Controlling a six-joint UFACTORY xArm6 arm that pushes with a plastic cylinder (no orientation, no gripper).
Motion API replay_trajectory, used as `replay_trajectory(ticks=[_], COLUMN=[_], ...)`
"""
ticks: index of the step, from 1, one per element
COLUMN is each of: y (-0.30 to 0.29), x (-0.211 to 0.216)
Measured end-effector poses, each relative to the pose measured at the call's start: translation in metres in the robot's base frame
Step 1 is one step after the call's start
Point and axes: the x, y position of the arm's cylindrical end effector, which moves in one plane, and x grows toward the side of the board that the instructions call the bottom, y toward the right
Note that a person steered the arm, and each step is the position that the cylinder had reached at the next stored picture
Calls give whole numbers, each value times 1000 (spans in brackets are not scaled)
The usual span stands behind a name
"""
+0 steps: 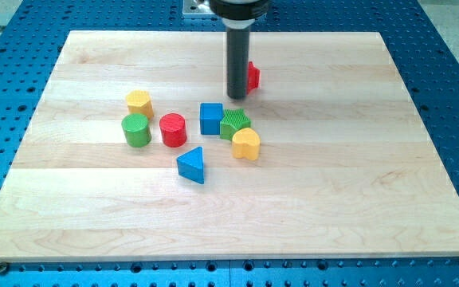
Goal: Slide the red star diagonally top right to the yellow heart
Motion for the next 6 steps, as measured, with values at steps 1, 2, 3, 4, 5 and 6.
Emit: replay_trajectory(ticks=[1, 2, 3, 4, 5, 6], y=[1, -21, -90, -76, -23, 36], x=[0, -13, -21, -33, -44, -42])
